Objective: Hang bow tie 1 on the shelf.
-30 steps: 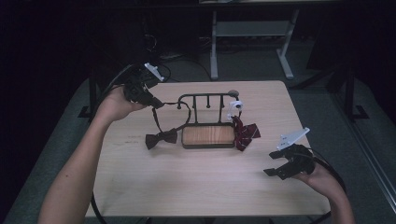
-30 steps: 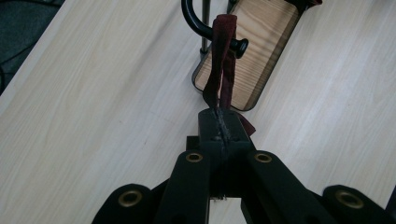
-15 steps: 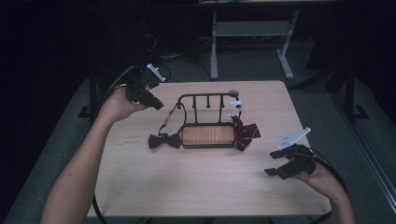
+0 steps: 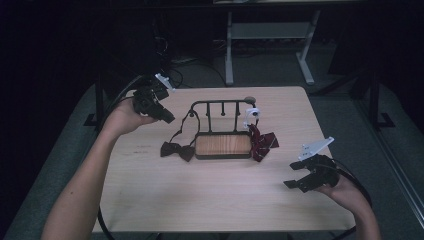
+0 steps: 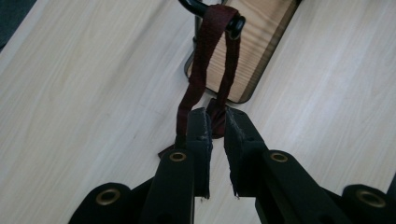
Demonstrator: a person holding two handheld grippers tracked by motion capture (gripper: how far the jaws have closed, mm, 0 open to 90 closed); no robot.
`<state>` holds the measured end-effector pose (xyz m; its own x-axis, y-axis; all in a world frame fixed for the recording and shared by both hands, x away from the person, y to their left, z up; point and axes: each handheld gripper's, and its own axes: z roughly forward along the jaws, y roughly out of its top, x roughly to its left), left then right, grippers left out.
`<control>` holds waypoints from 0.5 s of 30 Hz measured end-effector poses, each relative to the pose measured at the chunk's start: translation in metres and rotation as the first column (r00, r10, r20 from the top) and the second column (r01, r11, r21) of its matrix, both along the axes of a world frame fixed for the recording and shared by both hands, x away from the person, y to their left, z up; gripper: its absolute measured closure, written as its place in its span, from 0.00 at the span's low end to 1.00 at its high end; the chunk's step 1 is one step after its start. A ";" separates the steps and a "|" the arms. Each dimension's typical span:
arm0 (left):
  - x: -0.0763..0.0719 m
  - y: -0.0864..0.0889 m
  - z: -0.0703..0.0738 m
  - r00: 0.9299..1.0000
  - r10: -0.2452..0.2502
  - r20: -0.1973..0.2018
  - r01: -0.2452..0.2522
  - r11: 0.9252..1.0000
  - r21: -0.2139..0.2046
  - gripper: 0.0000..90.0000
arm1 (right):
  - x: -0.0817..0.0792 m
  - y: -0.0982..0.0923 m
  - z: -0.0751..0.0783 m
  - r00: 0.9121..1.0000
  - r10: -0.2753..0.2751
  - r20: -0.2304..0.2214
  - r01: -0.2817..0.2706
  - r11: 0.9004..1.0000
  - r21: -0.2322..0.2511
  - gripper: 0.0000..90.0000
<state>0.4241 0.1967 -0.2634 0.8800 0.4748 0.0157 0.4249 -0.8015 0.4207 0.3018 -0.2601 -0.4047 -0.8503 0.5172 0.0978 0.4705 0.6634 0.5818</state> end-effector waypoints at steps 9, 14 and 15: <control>-0.007 0.006 -0.007 1.000 -0.005 -0.016 0.004 1.000 -0.013 0.84 | 0.000 0.003 0.002 1.000 -0.001 0.006 0.001 1.000 0.008 0.31; -0.013 0.009 -0.013 1.000 -0.007 -0.024 0.007 1.000 -0.024 0.83 | 0.000 0.001 0.000 1.000 -0.011 -0.002 0.011 1.000 0.003 0.31; -0.015 0.010 -0.014 1.000 -0.012 -0.018 0.012 1.000 -0.017 0.83 | 0.001 0.001 0.000 1.000 -0.010 -0.001 0.010 1.000 0.003 0.31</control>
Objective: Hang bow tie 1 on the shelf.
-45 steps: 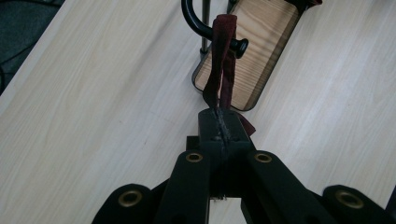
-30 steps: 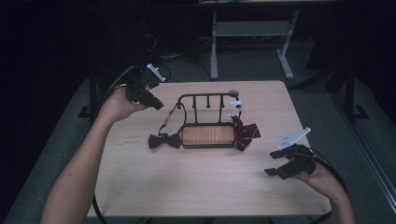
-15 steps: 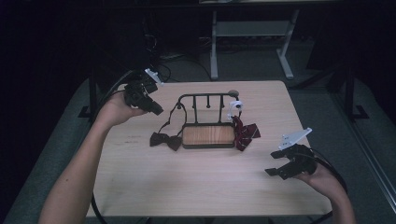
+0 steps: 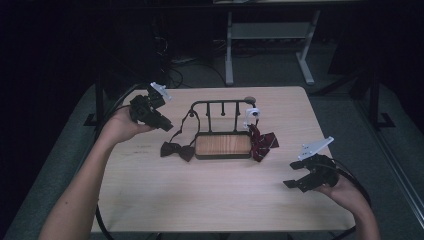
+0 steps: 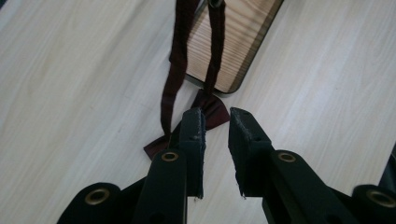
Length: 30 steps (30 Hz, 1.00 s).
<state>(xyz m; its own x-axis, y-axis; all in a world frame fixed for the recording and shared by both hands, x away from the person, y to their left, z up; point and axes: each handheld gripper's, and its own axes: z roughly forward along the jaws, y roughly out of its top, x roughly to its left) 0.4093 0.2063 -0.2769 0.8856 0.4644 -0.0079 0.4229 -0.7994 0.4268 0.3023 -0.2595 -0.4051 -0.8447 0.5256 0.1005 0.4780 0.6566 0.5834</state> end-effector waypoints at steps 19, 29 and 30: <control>-0.034 0.009 -0.025 0.999 -0.033 0.018 0.034 0.998 -0.059 0.75 | 0.000 -0.003 0.000 1.000 -0.009 0.004 0.009 1.000 -0.003 0.30; -0.051 0.013 -0.037 0.998 -0.039 0.041 0.042 0.995 -0.091 0.70 | 0.000 -0.004 -0.001 1.000 -0.014 0.002 0.014 1.000 -0.006 0.30; -0.054 0.015 -0.039 0.999 -0.038 0.037 0.041 0.995 -0.095 0.70 | -0.001 -0.004 -0.001 1.000 -0.016 -0.001 0.016 1.000 -0.005 0.30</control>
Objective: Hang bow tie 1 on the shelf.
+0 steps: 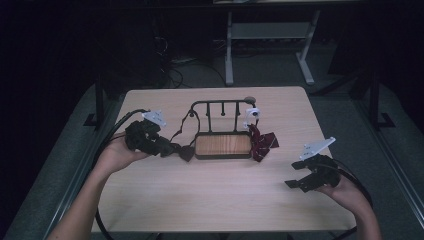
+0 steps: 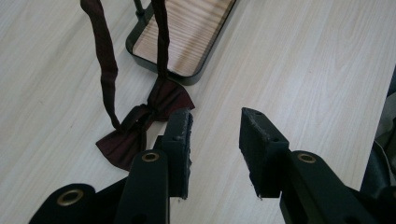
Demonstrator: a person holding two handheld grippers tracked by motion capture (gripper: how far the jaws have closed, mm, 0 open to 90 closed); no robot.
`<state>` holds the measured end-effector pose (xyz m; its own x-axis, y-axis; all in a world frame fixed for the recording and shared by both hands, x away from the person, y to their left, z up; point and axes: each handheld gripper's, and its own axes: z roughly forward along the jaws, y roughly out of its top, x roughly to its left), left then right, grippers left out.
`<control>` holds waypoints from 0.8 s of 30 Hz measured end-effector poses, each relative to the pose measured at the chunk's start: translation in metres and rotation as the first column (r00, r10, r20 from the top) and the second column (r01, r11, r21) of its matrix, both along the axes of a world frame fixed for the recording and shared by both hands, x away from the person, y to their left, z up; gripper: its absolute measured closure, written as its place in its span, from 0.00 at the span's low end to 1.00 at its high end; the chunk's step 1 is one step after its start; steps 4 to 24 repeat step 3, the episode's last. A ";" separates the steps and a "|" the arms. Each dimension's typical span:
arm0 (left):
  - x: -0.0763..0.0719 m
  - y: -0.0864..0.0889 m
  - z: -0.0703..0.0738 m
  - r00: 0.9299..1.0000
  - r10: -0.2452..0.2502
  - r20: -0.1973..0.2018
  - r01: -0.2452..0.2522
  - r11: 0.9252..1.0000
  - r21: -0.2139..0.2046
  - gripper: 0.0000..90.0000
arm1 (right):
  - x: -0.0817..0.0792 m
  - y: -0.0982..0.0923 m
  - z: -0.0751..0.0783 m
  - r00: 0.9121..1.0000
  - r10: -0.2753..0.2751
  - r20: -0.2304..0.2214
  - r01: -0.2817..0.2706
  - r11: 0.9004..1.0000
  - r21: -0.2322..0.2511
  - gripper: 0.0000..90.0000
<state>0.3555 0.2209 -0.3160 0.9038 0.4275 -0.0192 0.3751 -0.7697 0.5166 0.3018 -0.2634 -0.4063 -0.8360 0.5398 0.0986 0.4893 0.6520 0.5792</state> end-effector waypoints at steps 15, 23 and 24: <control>-0.006 0.003 -0.005 1.000 0.009 0.009 -0.009 1.000 -0.010 0.67 | 0.000 0.000 0.000 1.000 0.003 0.004 -0.003 1.000 -0.002 0.30; -0.006 0.003 -0.005 1.000 0.009 0.009 -0.009 1.000 -0.010 0.67 | 0.000 0.000 0.000 1.000 0.003 0.004 -0.003 1.000 -0.002 0.30; -0.006 0.003 -0.005 1.000 0.009 0.009 -0.009 1.000 -0.010 0.67 | 0.000 0.000 0.000 1.000 0.003 0.004 -0.003 1.000 -0.002 0.30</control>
